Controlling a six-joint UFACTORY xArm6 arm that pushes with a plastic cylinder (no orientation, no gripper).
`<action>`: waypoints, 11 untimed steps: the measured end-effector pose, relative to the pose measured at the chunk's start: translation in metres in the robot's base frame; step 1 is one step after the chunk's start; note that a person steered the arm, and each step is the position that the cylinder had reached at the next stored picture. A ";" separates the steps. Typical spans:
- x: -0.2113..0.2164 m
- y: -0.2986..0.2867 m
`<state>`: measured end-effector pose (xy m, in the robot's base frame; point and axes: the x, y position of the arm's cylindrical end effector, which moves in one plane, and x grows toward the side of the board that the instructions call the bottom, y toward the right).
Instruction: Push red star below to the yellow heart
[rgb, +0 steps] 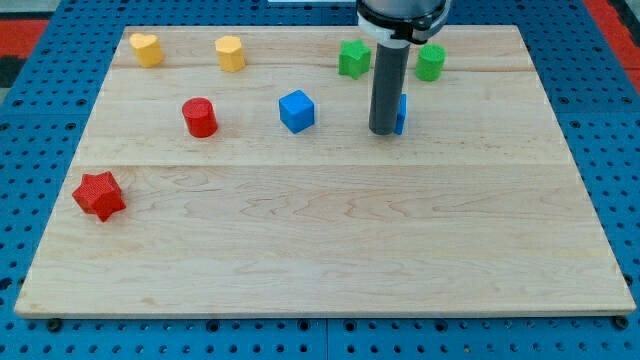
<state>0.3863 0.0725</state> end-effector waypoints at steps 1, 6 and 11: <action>-0.003 -0.002; 0.137 -0.328; 0.128 -0.305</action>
<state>0.5139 -0.2326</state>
